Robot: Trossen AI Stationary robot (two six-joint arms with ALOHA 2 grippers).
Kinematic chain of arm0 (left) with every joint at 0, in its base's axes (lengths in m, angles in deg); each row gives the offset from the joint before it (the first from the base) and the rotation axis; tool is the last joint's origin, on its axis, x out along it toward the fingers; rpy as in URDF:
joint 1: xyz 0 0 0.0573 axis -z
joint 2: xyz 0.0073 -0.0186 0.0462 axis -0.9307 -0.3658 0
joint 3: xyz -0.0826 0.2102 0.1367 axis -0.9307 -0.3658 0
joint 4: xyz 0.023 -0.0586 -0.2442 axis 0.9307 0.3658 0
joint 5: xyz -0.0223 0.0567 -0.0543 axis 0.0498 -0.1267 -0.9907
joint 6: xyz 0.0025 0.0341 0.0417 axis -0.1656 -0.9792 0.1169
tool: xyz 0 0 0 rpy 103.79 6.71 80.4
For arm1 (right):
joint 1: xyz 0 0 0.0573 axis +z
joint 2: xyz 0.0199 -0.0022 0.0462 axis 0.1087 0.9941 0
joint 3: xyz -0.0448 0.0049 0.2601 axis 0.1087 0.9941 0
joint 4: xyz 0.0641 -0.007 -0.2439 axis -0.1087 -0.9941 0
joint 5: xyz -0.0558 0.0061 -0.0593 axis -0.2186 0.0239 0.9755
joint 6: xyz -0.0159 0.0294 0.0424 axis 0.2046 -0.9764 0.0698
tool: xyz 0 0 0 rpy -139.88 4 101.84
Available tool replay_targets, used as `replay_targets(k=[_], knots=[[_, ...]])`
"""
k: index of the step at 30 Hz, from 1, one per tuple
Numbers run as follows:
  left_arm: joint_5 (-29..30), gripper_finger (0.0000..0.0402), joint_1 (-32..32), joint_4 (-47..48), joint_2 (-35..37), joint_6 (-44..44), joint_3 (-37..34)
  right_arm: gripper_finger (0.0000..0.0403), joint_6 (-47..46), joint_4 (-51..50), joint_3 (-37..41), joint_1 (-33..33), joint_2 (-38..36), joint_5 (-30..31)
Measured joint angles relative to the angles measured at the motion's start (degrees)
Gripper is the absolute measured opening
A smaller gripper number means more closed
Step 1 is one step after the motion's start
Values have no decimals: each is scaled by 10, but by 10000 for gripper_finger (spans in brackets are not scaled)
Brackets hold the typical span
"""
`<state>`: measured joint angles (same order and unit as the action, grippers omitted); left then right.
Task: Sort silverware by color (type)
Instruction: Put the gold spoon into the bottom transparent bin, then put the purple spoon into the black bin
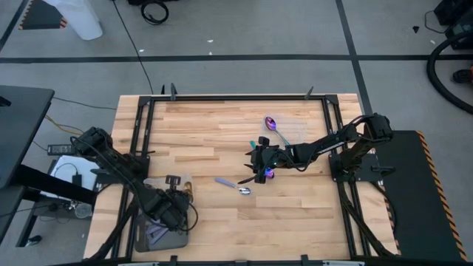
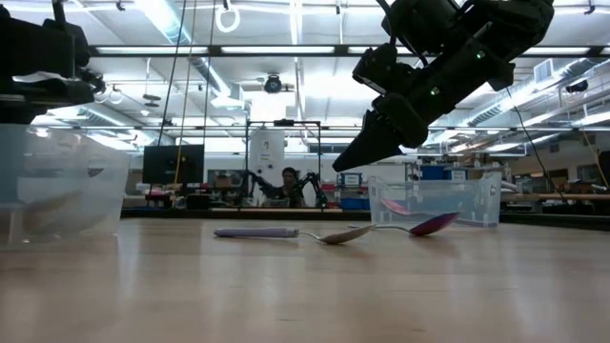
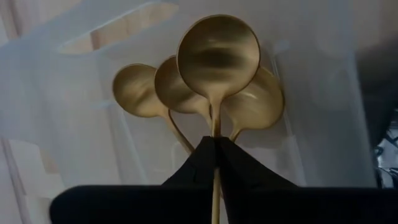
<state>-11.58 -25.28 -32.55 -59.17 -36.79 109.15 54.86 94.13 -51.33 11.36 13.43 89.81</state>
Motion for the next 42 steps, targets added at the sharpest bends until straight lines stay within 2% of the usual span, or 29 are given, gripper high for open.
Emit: replay_targets(k=[6,11,22,29,42], knots=[[-2,76,-9,2,0,25,0,208,0,0,0,0,0,0],[-30,115,-34,39,0,39,32,208,0,0,0,0,0,-4],[-30,116,-107,143,0,25,119,208,-15,0,0,0,0,-17],[6,116,-149,142,0,3,163,208,-27,-6,0,7,0,-20],[33,116,-195,-4,0,-119,170,208,-57,-32,0,34,0,-16]])
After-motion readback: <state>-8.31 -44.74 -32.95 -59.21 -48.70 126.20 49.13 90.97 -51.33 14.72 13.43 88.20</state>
